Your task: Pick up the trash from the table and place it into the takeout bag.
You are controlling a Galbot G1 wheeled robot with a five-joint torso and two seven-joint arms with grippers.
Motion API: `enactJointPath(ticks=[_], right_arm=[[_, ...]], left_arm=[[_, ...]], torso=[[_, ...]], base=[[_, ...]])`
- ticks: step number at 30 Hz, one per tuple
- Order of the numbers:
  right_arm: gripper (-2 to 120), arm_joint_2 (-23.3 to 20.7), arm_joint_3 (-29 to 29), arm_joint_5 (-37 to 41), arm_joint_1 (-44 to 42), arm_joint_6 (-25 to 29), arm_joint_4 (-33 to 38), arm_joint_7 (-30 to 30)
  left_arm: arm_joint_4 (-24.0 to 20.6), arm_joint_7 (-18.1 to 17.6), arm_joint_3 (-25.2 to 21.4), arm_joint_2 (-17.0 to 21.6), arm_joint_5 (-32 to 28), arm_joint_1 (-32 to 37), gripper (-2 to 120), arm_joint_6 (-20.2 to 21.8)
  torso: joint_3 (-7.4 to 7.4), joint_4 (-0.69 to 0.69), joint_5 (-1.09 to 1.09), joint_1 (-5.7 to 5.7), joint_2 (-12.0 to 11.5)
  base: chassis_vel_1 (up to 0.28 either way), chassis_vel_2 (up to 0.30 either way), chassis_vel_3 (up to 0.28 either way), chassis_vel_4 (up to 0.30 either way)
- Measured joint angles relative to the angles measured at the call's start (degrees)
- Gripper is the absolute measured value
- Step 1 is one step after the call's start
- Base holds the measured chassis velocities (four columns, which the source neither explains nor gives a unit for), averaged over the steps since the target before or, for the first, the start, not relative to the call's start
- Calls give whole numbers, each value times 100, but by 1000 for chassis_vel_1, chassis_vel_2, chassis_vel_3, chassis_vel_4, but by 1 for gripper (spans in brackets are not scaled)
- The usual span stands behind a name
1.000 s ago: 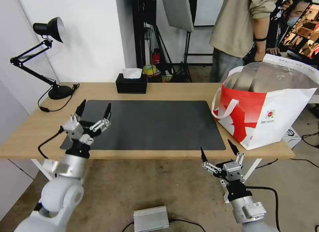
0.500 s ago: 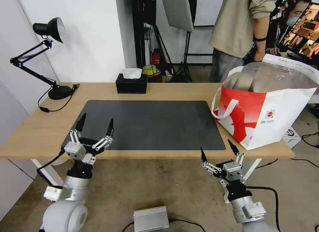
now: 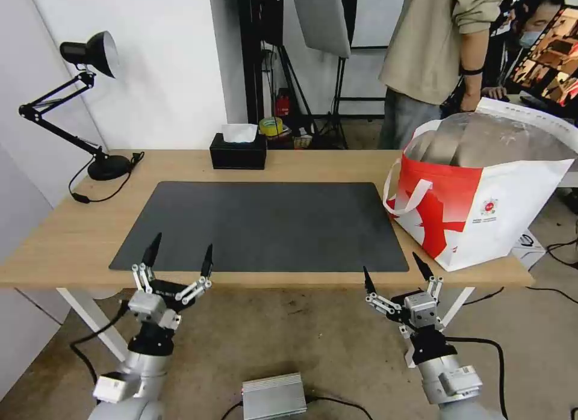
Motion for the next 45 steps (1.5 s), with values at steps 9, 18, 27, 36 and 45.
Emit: enactJointPath(ticks=[9,18,27,36,45], right_arm=[[100,0,0,0,0,0,0,0],[100,0,0,0,0,0,0,0],[100,0,0,0,0,0,0,0],[100,0,0,0,0,0,0,0],[100,0,0,0,0,0,0,0]], left_arm=[[178,30,30,-92,127,102,100,-182],[269,27,-20,-46,109,58,100,-226],[365,11,-19,-55,178,11,100,-275],[402,-14,-6,-32,233,-45,100,-276],[431,-32,27,-52,279,-59,100,-277]], torso=[[0,0,0,1,0],[0,0,0,0,0],[0,0,0,0,0],[0,0,0,0,0],[0,0,0,0,0]], base=[[0,0,0,0],[0,0,0,0],[0,0,0,0],[0,0,0,0],[0,0,0,0]])
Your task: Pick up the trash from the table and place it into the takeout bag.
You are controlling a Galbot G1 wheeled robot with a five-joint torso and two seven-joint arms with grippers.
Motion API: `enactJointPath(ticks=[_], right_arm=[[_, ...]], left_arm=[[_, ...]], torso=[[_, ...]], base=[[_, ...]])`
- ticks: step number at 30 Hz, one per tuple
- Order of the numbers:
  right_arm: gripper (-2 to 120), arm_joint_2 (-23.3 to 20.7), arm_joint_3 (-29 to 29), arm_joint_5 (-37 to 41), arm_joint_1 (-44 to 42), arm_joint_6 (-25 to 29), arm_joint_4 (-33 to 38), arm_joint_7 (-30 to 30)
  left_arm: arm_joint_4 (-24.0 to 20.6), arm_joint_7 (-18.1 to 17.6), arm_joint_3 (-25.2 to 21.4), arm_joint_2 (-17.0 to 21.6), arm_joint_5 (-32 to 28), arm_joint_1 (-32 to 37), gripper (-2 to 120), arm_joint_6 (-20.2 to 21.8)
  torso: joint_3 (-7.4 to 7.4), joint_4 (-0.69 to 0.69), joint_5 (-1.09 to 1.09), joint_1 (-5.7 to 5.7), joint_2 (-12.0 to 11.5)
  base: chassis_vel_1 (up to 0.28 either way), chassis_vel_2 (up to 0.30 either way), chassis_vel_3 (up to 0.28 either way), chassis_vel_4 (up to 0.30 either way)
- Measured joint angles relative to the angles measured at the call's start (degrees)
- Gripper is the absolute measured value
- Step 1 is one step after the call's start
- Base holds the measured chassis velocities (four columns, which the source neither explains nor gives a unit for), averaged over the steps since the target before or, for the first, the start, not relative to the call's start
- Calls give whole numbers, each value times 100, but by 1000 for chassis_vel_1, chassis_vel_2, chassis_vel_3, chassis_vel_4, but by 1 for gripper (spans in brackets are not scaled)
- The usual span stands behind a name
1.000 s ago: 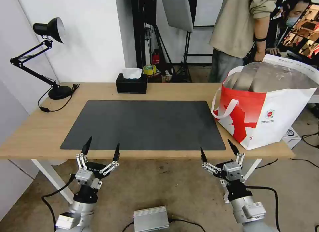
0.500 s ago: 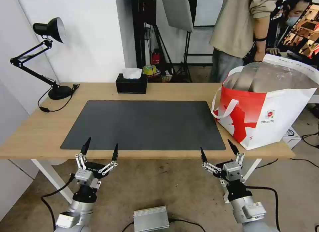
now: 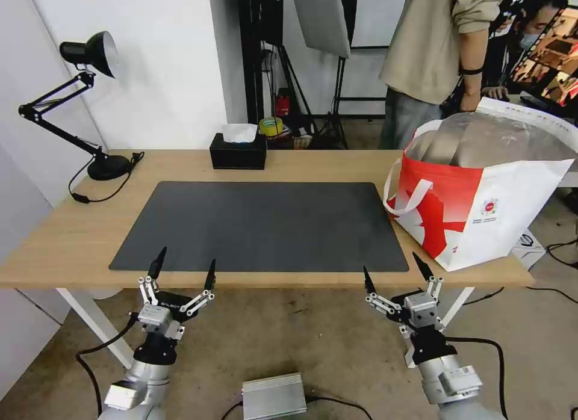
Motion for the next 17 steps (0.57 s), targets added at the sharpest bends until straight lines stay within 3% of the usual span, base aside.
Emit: enactJointPath(ticks=[17], right_arm=[[100,0,0,0,0,0,0,0]], left_arm=[[3,-6,4,-1,9,2,100,2]], torso=[[0,0,0,0,0]], base=[[0,0,0,0]])
